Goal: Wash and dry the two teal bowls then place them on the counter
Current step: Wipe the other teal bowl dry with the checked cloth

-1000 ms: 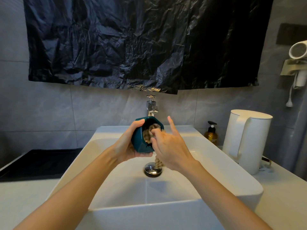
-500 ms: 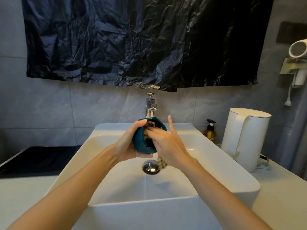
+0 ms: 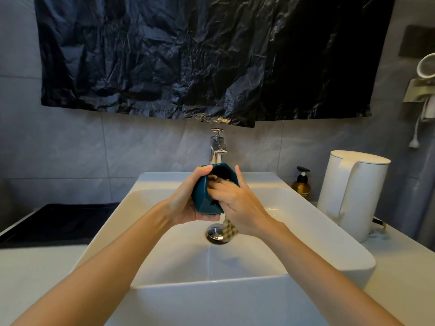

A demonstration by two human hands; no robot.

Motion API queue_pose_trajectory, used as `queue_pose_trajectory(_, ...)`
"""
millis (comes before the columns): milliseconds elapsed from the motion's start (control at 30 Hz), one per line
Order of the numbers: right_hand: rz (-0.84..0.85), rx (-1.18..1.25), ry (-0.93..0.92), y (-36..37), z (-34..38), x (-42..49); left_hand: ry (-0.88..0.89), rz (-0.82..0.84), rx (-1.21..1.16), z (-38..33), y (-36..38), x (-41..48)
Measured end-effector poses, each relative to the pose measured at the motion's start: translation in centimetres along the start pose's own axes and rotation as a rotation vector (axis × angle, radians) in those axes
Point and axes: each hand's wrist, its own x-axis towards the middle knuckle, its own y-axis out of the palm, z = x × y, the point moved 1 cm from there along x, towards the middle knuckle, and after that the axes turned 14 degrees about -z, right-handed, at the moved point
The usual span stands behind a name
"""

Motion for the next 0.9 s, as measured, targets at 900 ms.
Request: queue_pose_trajectory(900, 0.014, -0.177, 0.048, 0.8, -1.2, -0.3, 0.159, -0.120, 0.076, -0.7, 0.1, 0.0)
